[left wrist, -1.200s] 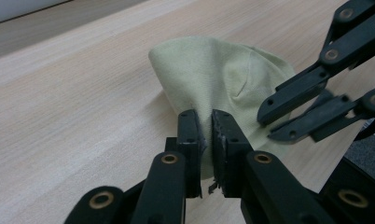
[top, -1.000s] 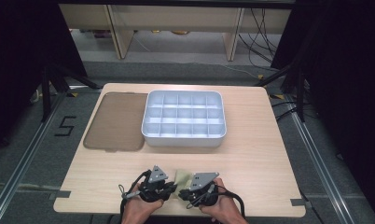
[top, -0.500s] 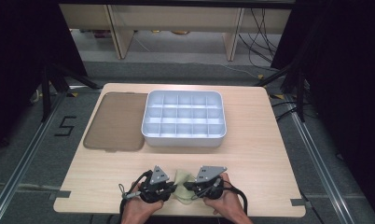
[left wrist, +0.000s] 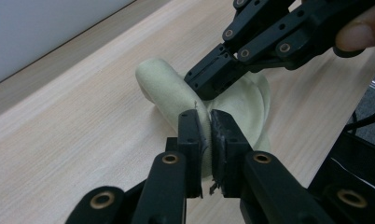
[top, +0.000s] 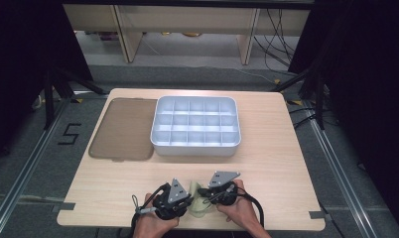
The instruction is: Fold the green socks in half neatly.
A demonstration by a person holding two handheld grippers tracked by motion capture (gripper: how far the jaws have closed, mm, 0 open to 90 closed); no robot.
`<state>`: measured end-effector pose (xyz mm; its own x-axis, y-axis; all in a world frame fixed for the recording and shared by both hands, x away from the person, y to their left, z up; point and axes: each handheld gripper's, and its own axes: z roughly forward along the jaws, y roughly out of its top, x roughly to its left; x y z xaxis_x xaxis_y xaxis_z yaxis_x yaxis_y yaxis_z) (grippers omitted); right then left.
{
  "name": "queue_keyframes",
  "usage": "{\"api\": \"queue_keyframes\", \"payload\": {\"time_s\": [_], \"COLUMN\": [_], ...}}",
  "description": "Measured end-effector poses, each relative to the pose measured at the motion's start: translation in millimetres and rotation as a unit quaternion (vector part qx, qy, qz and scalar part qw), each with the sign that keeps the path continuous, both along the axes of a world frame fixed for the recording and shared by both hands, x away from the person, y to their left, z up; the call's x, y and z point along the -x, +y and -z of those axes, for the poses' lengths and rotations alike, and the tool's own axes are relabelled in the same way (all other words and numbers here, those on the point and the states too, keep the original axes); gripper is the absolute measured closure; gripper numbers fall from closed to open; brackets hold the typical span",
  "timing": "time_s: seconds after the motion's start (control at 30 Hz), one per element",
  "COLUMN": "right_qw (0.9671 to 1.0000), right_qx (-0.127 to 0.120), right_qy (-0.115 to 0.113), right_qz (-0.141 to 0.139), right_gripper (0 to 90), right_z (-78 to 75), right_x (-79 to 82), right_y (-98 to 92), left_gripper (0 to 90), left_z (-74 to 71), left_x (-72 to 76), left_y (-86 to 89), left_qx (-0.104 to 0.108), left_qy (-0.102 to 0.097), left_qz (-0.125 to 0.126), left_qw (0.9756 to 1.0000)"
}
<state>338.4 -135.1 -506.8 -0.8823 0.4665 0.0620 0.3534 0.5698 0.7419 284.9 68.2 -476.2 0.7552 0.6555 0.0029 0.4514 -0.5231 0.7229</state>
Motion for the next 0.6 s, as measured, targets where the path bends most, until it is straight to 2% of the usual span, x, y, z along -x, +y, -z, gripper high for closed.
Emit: {"api": "queue_keyframes", "payload": {"time_s": [0.1, 0.13, 0.23, 0.33, 0.4, 0.43, 0.47, 0.57, 0.6], "right_qw": [0.9999, 0.9999, 0.9996, 0.9994, 0.9994, 0.9994, 0.9997, 0.9997, 0.9997], "right_qx": [-0.009, -0.012, -0.022, -0.026, -0.024, -0.021, -0.013, -0.010, -0.002], "right_qy": [0.001, 0.001, -0.002, -0.004, -0.003, 0.008, 0.010, 0.015, 0.021], "right_qz": [0.010, 0.012, 0.018, 0.024, 0.025, 0.026, 0.019, 0.017, 0.011], "right_gripper": [90.0, 90.0, 90.0, 90.0, 90.0, 90.0, 90.0, 90.0, 90.0], "right_z": [-2.7, -4.9, -11.8, -15.1, -15.3, -16.0, -13.5, -10.9, -8.4], "right_x": [0.0, -0.1, 1.1, 4.3, 5.2, 7.7, 9.1, 10.3, 10.5], "right_y": [-3.7, -6.2, -15.5, -25.4, -28.4, -31.5, -33.9, -33.0, -29.3], "left_gripper": [82.6, 82.6, 82.6, 82.6, 82.5, 82.5, 82.5, 82.5, 82.5], "left_z": [0.8, -1.2, -0.9, -1.5, -1.8, -2.5, -3.1, -2.4, -1.7], "left_x": [0.5, -0.9, -0.9, -0.8, -0.5, -0.9, 0.3, 0.6, 2.0], "left_y": [-1.7, 1.3, 1.7, 2.8, 2.7, 3.5, 2.2, -0.4, -3.5], "left_qx": [0.012, -0.004, 0.002, -0.002, -0.001, -0.012, -0.009, -0.001, 0.009], "left_qy": [-0.002, -0.004, -0.001, -0.007, -0.007, -0.008, -0.010, -0.017, -0.020], "left_qz": [-0.011, 0.003, -0.004, -0.005, -0.004, -0.002, 0.001, 0.001, 0.001], "left_qw": [0.9999, 1.0000, 1.0000, 1.0000, 1.0000, 0.9999, 0.9999, 0.9999, 0.9998]}}
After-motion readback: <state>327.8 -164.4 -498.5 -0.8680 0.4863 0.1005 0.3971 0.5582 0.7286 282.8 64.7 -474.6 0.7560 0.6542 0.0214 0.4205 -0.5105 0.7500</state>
